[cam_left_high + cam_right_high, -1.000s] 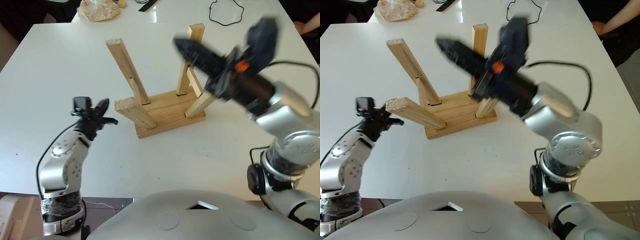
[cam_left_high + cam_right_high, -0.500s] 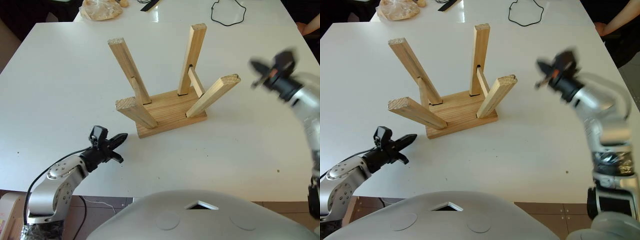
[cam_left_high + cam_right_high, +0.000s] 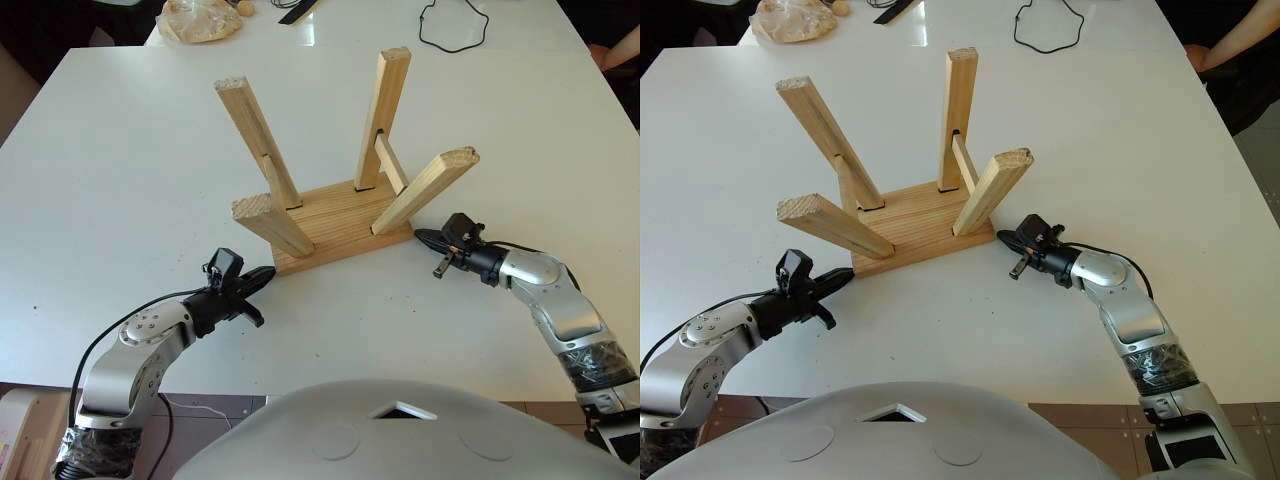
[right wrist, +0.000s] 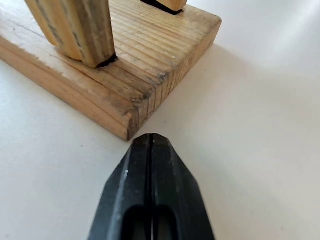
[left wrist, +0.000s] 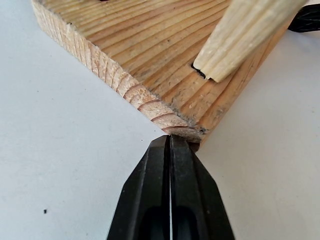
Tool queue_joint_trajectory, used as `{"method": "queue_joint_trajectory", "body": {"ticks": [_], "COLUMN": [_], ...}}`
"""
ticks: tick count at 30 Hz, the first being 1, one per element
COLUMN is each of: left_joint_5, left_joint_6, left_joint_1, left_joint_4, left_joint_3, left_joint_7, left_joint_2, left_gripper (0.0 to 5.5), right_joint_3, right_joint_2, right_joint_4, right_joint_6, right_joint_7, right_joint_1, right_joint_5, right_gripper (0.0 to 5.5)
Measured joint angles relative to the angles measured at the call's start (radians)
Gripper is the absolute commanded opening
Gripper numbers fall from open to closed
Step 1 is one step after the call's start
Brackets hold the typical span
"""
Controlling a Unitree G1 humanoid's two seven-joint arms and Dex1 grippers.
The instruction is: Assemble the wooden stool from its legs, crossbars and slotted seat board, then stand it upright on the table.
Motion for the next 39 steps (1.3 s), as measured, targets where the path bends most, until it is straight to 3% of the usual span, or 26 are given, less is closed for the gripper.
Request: {"method": "queue_joint_trajectory", "body": {"ticks": [12, 28, 33, 39], "left_joint_5": [0.001, 0.036, -0.066, -0.328], "left_joint_6": [-0.008, -0.095, -0.034, 0.048], "left_joint_1": [-0.023, 0.004, 0.082, 0.088], "left_joint_4": [0.021, 0.04, -0.028, -0.219], "left_joint_3": [-0.009, 0.002, 0.086, 0.294], "left_joint_7": [0.007, -0.068, -0.112, -0.062], "left_joint_2": [-0.003, 0.092, 0.118, 0.115], "left_gripper": [0.03, 0.03, 0.03, 0.03], "right_joint_3": [0.001, -0.022, -0.067, -0.281], "right_joint_2": [0.026, -0.008, -0.028, -0.121], "right_joint_4": [0.047, -0.243, -0.35, -0.544], "right_joint_6": [0.008, 0.136, 0.203, 0.301], "right_joint_7": [0.072, 0.067, 0.076, 0.14], "right_joint_1": [-0.06, 0.158, 0.247, 0.275], "right_joint_5": [-0.027, -0.011, 0.044, 0.27], "right_gripper": [0.0, 0.0, 0.0, 0.0]}}
